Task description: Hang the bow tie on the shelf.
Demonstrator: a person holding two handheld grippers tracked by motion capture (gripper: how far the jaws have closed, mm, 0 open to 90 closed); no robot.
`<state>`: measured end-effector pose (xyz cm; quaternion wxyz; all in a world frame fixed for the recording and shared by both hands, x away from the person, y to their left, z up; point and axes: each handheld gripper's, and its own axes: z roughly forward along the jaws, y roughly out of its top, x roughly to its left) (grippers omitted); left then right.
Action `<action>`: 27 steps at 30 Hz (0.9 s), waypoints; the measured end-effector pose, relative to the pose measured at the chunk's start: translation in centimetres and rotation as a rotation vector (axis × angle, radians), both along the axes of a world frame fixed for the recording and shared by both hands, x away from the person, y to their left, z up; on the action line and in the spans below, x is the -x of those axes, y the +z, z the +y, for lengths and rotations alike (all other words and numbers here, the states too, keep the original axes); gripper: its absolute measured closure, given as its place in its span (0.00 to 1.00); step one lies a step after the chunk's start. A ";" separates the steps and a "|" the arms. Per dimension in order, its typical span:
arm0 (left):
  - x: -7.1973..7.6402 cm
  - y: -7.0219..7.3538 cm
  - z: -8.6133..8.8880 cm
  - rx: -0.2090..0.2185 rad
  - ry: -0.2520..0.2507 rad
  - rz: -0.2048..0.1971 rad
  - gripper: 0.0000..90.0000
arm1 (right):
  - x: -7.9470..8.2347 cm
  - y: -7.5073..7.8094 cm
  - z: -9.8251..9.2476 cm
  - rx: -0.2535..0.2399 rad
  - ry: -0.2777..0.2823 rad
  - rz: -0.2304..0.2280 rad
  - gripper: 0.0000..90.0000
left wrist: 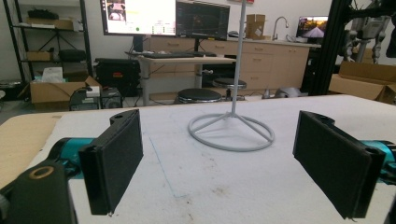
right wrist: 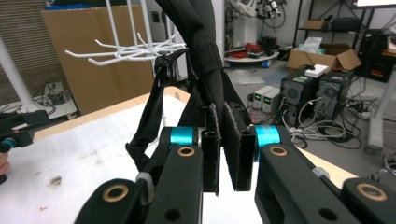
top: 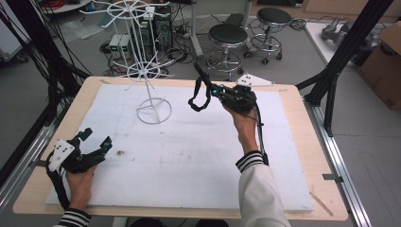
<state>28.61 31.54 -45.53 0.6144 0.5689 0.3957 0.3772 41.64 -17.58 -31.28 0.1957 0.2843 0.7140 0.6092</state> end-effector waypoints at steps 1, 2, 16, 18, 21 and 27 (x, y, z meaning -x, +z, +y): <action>0.0 0.0 0.0 0.000 0.000 0.000 0.18 | -0.1 0.2 0.3 0.002 0.000 -0.004 0.95; 0.0 0.0 0.0 0.000 0.000 0.000 0.18 | -0.2 0.5 0.8 0.004 0.005 -0.009 0.95; 0.0 0.0 0.0 -0.001 0.002 0.002 0.18 | -2.0 1.6 4.1 0.031 0.020 -0.010 0.95; 0.0 0.0 0.0 0.000 0.002 0.002 0.18 | -2.3 1.8 4.8 0.031 0.028 -0.013 0.95; 0.0 0.0 0.0 0.000 0.003 0.002 0.18 | -2.7 1.9 5.4 0.041 0.032 -0.003 0.95; -0.1 0.0 0.0 0.000 0.007 0.003 0.18 | -3.3 2.0 6.4 0.052 0.024 -0.008 0.95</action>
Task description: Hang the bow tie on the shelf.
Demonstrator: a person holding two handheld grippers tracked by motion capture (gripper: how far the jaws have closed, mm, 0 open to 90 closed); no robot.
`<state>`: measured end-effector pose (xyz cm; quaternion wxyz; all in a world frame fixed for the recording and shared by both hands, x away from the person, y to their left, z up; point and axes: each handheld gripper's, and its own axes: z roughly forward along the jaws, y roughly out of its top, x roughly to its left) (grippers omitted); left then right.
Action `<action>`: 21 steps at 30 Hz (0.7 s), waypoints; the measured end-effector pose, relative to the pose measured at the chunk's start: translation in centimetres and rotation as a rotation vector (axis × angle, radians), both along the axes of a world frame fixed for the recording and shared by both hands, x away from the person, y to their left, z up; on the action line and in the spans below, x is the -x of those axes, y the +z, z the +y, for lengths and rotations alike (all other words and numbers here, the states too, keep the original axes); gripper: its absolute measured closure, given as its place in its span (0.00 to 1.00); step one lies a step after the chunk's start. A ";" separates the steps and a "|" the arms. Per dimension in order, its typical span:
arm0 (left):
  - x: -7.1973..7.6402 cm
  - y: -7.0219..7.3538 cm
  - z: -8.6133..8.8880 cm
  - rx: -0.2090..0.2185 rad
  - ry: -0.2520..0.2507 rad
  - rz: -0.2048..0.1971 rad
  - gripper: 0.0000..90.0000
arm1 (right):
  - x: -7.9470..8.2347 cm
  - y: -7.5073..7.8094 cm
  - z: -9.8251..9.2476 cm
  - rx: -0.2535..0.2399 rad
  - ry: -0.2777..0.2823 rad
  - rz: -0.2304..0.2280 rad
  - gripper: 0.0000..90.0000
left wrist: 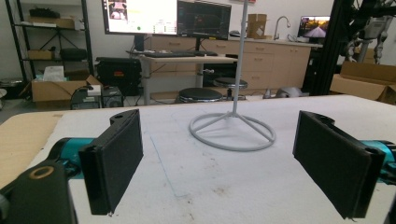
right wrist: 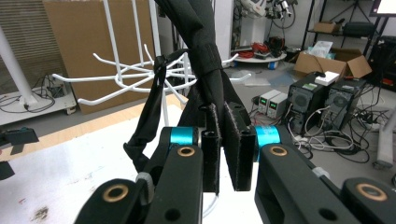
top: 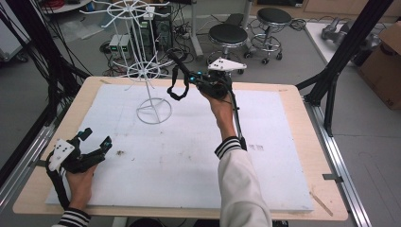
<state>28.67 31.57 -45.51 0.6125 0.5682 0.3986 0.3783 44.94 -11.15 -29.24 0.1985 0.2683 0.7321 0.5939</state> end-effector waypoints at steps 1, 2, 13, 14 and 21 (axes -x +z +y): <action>0.0 0.0 0.0 0.000 0.000 0.000 0.18 | -0.1 0.0 0.2 0.011 -0.008 -0.002 0.95; 0.0 0.0 0.0 0.000 0.000 0.000 0.18 | -0.2 -0.1 0.3 0.014 -0.005 -0.003 0.95; 0.0 0.0 -0.1 -0.002 0.001 -0.001 0.18 | -1.2 -0.1 2.2 0.009 -0.008 -0.005 0.95; 0.0 0.0 -0.1 -0.002 0.001 -0.001 0.18 | -1.2 -0.1 2.3 0.007 -0.007 -0.002 0.95; 0.0 0.0 0.0 -0.002 -0.002 -0.001 0.18 | -1.7 -0.8 2.3 0.004 -0.010 0.026 0.94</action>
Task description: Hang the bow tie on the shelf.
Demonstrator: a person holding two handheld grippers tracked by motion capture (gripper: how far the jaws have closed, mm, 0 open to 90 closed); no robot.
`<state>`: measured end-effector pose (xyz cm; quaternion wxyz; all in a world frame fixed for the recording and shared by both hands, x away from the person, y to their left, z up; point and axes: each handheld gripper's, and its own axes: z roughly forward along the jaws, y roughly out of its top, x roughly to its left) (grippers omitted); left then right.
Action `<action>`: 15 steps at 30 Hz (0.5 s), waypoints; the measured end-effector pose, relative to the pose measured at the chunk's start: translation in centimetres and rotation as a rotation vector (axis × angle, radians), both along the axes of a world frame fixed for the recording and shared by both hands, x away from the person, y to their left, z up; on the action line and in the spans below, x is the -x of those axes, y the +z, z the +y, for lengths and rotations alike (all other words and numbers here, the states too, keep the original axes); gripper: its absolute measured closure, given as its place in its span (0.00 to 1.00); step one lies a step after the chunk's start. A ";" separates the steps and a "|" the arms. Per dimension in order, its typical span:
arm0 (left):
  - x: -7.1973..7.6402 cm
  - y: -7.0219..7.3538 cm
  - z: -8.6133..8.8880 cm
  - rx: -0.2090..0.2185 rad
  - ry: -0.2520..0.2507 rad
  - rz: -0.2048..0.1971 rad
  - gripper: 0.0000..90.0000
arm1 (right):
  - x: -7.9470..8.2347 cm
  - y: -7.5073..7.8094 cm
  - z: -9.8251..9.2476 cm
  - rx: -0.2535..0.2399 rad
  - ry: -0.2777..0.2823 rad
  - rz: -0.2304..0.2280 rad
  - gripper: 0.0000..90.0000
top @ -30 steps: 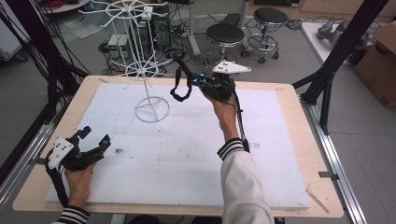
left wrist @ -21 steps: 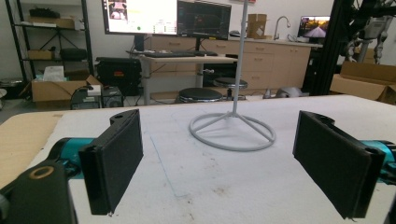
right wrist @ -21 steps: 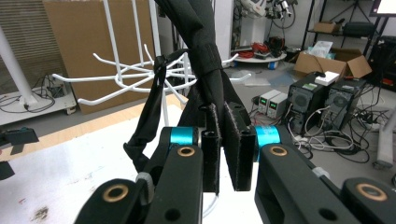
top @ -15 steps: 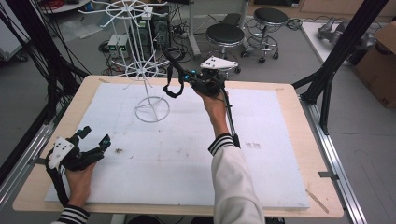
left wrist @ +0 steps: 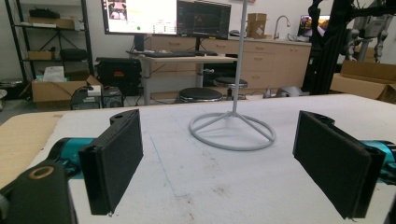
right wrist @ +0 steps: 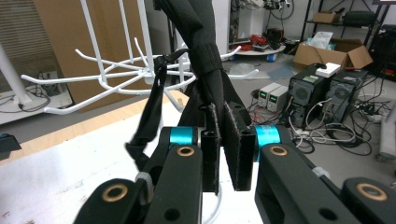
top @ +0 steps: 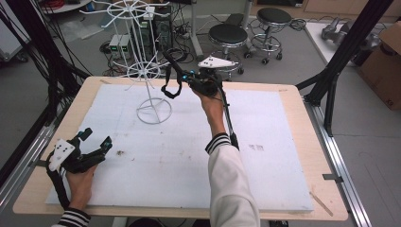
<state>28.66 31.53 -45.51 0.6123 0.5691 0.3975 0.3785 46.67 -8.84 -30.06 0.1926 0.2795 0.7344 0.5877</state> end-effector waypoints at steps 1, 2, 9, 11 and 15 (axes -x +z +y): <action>0.0 0.0 0.0 0.000 0.000 0.000 0.18 | 0.0 0.0 0.1 0.002 -0.003 0.005 0.94; 0.0 0.0 0.0 0.000 -0.001 0.001 0.18 | 0.0 -0.1 0.1 0.006 -0.005 0.005 0.94; 0.0 0.0 0.0 0.002 -0.002 0.000 0.18 | -0.5 -0.7 0.3 0.008 -0.015 0.029 0.94; 0.0 0.0 0.0 0.002 -0.002 -0.002 0.18 | -0.5 -0.8 0.4 0.010 -0.015 0.038 0.94; 0.0 0.0 0.0 -0.002 -0.004 0.000 0.18 | -0.7 -1.3 0.8 0.016 -0.020 0.059 0.94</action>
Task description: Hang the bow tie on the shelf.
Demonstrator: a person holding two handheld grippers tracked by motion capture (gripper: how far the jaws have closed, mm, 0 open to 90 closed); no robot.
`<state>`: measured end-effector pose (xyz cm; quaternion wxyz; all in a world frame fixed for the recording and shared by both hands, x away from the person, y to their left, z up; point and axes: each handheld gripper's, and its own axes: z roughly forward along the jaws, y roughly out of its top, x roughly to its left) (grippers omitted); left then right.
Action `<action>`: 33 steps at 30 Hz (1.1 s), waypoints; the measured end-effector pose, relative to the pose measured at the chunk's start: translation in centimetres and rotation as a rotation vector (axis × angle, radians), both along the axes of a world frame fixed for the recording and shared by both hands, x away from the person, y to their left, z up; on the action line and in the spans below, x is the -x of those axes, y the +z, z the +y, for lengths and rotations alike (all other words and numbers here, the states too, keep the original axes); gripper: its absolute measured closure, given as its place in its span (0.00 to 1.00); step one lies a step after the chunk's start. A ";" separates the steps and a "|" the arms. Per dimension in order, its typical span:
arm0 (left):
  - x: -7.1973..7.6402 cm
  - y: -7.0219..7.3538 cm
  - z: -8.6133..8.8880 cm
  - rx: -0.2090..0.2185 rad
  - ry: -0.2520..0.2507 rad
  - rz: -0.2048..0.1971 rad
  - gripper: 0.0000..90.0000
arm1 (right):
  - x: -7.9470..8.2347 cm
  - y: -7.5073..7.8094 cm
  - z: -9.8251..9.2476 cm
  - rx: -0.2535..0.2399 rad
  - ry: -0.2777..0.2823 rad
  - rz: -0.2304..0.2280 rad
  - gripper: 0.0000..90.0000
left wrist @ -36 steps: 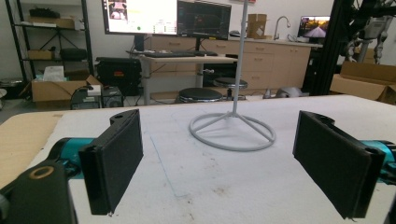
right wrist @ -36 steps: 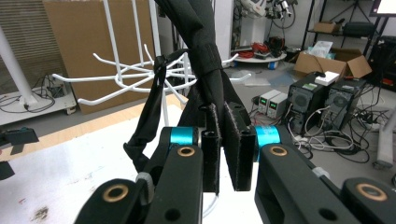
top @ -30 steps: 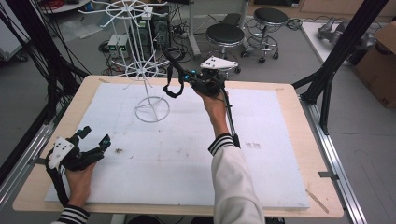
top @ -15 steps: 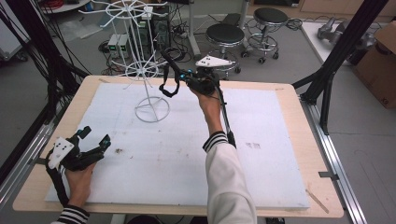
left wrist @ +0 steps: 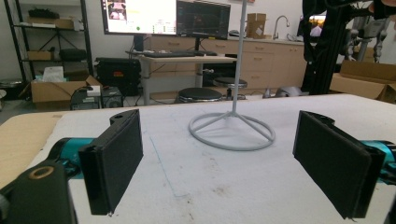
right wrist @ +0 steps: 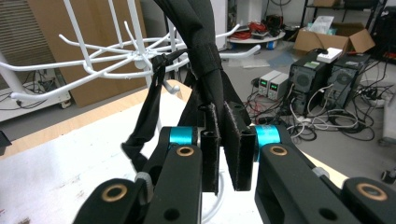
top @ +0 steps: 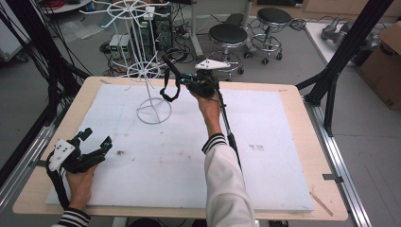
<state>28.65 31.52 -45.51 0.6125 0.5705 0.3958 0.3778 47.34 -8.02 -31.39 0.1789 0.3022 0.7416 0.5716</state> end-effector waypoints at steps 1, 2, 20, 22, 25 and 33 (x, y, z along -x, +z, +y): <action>0.0 0.0 0.0 0.001 0.001 -0.002 0.18 | -0.1 -0.3 0.2 0.002 -0.002 0.007 0.94; 0.0 0.0 0.0 0.000 0.002 -0.002 0.18 | -0.1 -0.3 0.2 0.002 -0.002 0.007 0.94; 0.0 0.0 -0.1 -0.009 -0.001 -0.005 0.18 | -0.6 -2.0 1.8 0.062 0.010 0.083 0.93; 0.0 0.0 -0.1 -0.009 -0.001 -0.005 0.18 | -0.6 -2.1 1.8 0.065 0.013 0.089 0.93; 0.1 0.0 -0.1 -0.009 -0.002 -0.005 0.18 | -0.6 -2.2 1.9 0.075 0.016 0.097 0.93; 0.1 0.0 -0.2 -0.013 -0.003 -0.011 0.18 | -0.3 -2.3 2.2 0.116 0.013 0.118 0.79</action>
